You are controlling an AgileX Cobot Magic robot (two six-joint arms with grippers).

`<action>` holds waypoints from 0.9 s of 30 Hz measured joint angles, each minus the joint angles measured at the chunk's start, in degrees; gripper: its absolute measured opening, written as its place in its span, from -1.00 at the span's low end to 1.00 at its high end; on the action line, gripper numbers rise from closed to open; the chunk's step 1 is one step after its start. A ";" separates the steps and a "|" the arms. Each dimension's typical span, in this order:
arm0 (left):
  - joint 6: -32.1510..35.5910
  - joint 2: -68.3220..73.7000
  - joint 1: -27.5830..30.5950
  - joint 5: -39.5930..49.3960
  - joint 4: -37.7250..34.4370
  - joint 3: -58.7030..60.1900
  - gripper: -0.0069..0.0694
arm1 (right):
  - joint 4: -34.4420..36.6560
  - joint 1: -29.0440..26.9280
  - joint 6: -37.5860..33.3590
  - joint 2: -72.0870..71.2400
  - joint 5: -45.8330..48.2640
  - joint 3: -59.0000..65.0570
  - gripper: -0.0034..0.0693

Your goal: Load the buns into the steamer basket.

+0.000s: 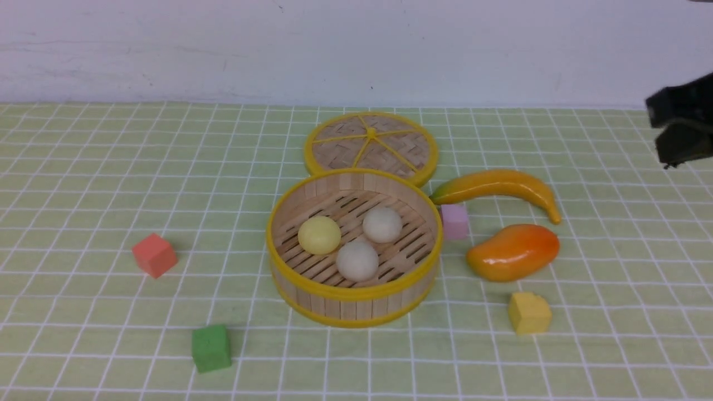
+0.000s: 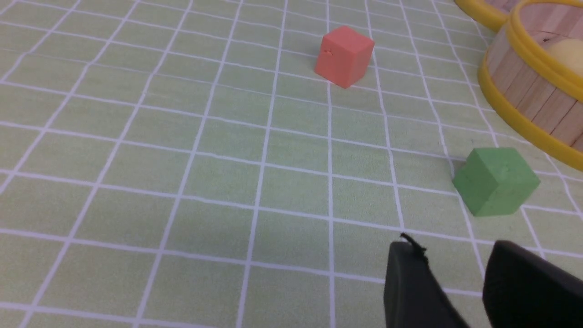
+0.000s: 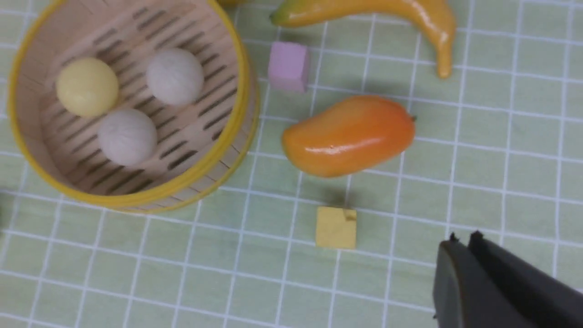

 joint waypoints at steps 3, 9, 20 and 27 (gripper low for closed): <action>0.00 0.00 0.00 0.00 0.00 0.00 -0.20 | 0.48 0.31 0.74 -9.96 -10.42 12.33 -0.96; 0.00 0.00 0.00 0.00 0.00 0.00 -0.20 | 3.26 0.41 0.85 -22.55 -27.85 30.97 -0.96; 0.00 0.00 0.00 0.00 0.00 0.05 -0.20 | 4.05 0.61 1.06 -35.73 -35.87 51.95 -0.96; 0.00 0.00 0.00 0.00 0.00 0.05 -0.20 | 4.08 0.61 1.10 -35.92 -36.31 58.03 -0.95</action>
